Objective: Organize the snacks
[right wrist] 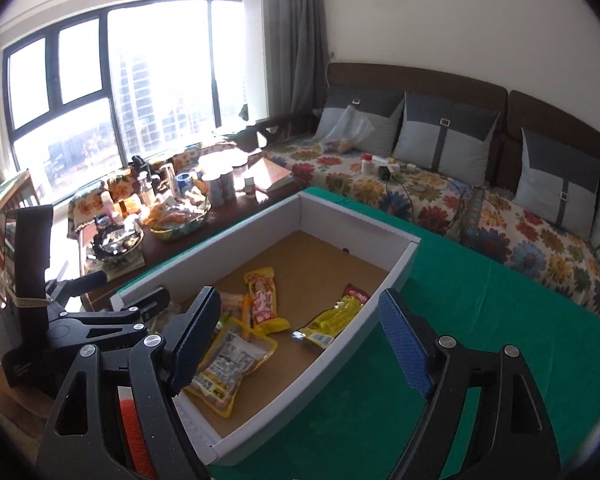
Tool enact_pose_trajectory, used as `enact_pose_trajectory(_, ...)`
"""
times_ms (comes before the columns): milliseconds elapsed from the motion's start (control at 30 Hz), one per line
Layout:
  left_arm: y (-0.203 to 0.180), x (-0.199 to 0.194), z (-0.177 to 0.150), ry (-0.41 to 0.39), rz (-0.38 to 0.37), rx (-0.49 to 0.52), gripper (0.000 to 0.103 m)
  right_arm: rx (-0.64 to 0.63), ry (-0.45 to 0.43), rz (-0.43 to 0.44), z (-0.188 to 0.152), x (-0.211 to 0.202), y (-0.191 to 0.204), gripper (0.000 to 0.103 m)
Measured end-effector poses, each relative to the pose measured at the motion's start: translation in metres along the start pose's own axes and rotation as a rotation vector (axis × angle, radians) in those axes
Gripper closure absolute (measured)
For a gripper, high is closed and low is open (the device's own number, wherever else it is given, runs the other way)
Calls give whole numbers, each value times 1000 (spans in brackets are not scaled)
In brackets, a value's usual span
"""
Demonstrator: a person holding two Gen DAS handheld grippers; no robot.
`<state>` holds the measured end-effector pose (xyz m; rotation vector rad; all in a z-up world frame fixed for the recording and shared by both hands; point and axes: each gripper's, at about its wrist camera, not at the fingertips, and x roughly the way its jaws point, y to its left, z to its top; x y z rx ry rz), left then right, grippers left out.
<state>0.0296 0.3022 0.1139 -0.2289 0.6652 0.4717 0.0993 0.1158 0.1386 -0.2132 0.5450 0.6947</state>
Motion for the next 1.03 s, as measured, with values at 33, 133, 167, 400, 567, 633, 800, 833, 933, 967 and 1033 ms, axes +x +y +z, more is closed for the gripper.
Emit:
enact_pose_trajectory(33, 1, -1, -1, -3, 8, 5, 0, 2, 1, 4, 0, 1, 1, 19)
enact_pose_trajectory(133, 2, -6, -1, -21, 45, 21, 0, 9, 20, 18, -2, 7, 4, 19)
enact_pose_trajectory(167, 3, -7, -1, -24, 57, 25, 0, 12, 30, 19, -3, 9, 6, 19)
enact_pose_trajectory(400, 11, -12, 2, -56, 68, 12, 0, 32, 78, -26, -9, 19, 9, 19)
enact_pose_trajectory(567, 12, -8, 4, -18, 111, 37, 0, 13, 127, -40, -11, 27, 17, 19)
enact_pose_trajectory(633, 11, -7, 4, -6, 96, 52, 0, 21, 142, -40, -11, 29, 19, 19)
enact_pose_trajectory(800, 12, -4, 3, 24, 63, 45, 0, 29, 169, -42, -12, 37, 21, 19)
enact_pose_trajectory(833, 13, -2, 3, 36, 60, 39, 0, 28, 174, -46, -13, 38, 21, 19)
enact_pose_trajectory(933, 16, 1, 0, 55, 54, 13, 0, 36, 191, -44, -15, 43, 21, 19)
enact_pose_trajectory(967, 15, 2, 0, 58, 51, 16, 0, 41, 196, -41, -16, 44, 21, 19)
enact_pose_trajectory(1033, 14, 2, -1, 56, 58, 27, 0, 47, 205, -34, -17, 46, 21, 19)
